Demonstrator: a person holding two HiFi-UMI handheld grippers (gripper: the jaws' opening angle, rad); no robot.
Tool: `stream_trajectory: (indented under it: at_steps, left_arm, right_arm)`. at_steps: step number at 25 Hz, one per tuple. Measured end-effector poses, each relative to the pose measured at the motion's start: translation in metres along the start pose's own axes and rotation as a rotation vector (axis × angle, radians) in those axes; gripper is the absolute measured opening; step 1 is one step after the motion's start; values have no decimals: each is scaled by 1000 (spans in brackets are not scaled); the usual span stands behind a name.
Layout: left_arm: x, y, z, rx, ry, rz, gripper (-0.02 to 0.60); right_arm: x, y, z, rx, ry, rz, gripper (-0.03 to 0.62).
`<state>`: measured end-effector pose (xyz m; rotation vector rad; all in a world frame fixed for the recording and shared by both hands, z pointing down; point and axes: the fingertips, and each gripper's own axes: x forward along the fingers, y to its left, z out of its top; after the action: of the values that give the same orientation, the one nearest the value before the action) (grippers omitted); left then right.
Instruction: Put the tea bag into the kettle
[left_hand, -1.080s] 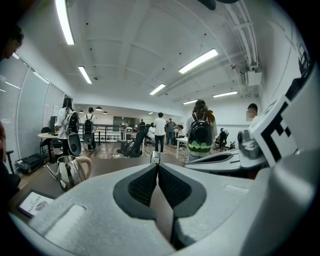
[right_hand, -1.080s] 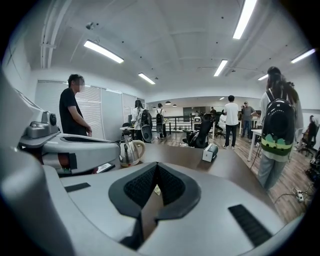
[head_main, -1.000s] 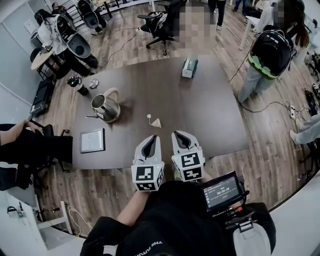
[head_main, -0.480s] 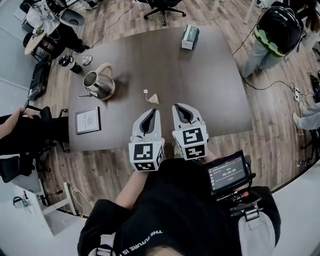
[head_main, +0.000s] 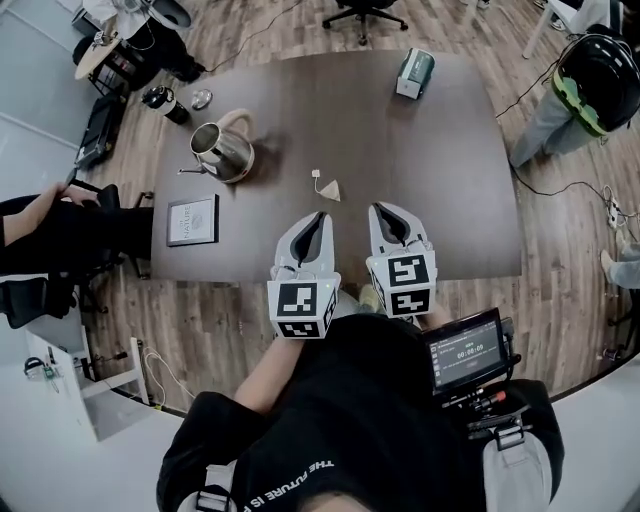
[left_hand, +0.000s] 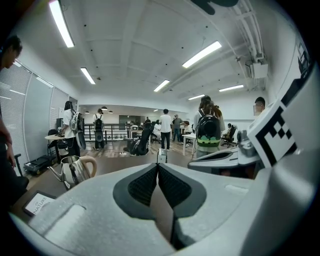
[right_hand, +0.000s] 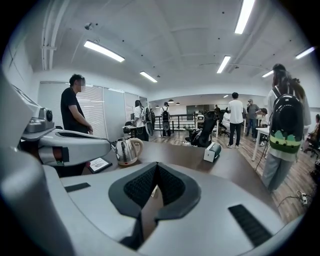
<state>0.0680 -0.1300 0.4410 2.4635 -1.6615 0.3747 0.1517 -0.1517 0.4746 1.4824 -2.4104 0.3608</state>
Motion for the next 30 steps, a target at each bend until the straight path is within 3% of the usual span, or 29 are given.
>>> stream_trajectory:
  at_steps: [13,30]
  left_arm:
    - [-23,31,7,-6,-32,97,14]
    - [-7,73,6,-33,-14,74,14]
  right_arm:
    - [2,16,4,-21,-5,44,6]
    - [41,34,13,-21,37,27,6]
